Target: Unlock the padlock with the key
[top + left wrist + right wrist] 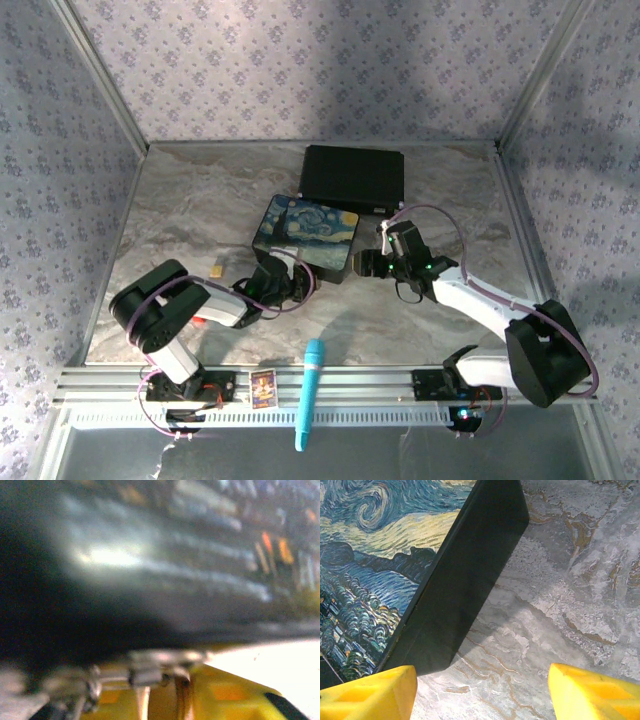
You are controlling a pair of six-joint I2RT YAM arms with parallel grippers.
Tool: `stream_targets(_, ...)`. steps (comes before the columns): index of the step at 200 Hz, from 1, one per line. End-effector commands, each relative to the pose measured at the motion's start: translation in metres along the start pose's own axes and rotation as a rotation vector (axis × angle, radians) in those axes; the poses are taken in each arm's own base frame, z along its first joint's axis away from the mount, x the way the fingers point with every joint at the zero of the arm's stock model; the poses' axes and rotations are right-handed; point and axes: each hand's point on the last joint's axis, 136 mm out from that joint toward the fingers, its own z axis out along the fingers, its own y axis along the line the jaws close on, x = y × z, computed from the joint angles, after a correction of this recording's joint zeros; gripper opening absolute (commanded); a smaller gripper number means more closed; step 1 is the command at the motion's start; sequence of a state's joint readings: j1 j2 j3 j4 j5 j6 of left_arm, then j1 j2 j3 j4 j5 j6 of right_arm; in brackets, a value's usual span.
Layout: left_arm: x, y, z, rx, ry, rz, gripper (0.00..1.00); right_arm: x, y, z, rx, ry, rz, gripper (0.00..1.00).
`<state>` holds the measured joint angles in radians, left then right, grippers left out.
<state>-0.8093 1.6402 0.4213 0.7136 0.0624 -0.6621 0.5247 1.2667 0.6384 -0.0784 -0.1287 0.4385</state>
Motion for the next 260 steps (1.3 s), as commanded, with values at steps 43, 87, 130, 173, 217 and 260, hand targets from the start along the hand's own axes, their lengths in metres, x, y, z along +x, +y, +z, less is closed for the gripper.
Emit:
stream_targets(43, 0.043, 0.033, -0.04, -0.296, 0.299, -0.054, 0.09, -0.03, 0.006, -0.006, 0.031, -0.034, 0.036, 0.71)
stream_targets(87, 0.041, 0.06, -0.083, -0.53, 0.401, -0.085, 0.1, -0.048, 0.013, 0.004, 0.05, -0.039, 0.049, 0.76)
stream_targets(130, 0.042, 0.082, -0.099, -0.657, 0.43, -0.099, 0.11, -0.041, 0.033, 0.034, 0.035, 0.045, 0.04, 0.83)
stream_targets(173, 0.046, 0.092, -0.099, -0.651, 0.439, -0.159, 0.11, -0.015, 0.041, 0.062, 0.092, 0.164, 0.015, 0.86)
stream_targets(217, 0.046, 0.12, -0.133, -0.735, 0.498, -0.196, 0.12, -0.003, 0.026, 0.075, 0.161, 0.233, 0.021, 0.82)
stream_targets(260, 0.05, 0.143, -0.148, -0.884, 0.562, -0.194, 0.12, 0.001, 0.031, 0.081, 0.153, 0.254, 0.009, 0.81)
